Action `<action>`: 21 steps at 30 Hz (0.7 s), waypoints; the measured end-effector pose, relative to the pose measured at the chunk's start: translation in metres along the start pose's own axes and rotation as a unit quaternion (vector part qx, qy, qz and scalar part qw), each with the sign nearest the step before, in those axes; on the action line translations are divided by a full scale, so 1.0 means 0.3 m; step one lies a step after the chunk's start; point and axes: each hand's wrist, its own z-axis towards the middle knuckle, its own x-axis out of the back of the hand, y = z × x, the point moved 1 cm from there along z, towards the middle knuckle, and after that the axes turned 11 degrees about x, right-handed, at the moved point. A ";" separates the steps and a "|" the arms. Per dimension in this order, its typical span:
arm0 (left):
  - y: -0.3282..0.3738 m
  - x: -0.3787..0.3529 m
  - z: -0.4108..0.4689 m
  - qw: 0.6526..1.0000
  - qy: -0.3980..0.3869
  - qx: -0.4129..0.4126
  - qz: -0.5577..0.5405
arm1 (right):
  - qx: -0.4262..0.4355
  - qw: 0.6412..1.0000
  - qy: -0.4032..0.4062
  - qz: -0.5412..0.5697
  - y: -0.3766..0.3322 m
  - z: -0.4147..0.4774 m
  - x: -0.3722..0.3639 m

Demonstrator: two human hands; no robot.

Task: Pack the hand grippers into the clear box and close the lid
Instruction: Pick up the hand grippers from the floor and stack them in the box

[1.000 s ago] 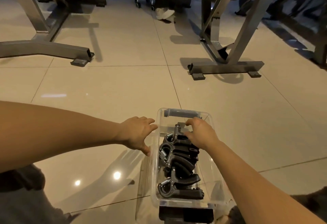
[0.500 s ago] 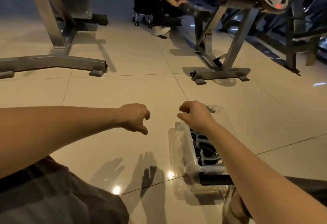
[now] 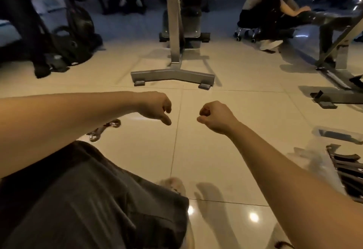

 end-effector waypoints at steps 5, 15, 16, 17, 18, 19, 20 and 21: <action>-0.504 -0.064 -0.063 0.995 -0.021 0.091 -0.023 | 0.078 0.995 -0.065 0.004 -0.327 0.216 -0.290; -1.402 -0.329 -0.128 0.965 -0.027 0.236 -0.113 | 0.140 0.969 -0.200 -0.040 -0.749 0.661 -0.855; -1.462 -0.350 -0.109 0.961 -0.026 0.246 -0.124 | 0.139 0.968 -0.205 -0.046 -0.752 0.706 -0.896; -1.517 -0.374 -0.080 0.957 -0.025 0.255 -0.135 | 0.139 0.967 -0.207 -0.052 -0.749 0.752 -0.935; -1.564 -0.397 -0.049 0.954 -0.023 0.262 -0.145 | 0.139 0.966 -0.208 -0.057 -0.742 0.799 -0.973; -1.607 -0.421 -0.013 0.951 -0.022 0.268 -0.155 | 0.140 0.966 -0.210 -0.062 -0.734 0.846 -1.011; -1.643 -0.446 0.030 0.949 -0.020 0.270 -0.159 | 0.141 0.965 -0.212 -0.066 -0.723 0.894 -1.046; -1.673 -0.473 0.080 0.950 -0.017 0.267 -0.159 | 0.142 0.964 -0.214 -0.072 -0.709 0.943 -1.079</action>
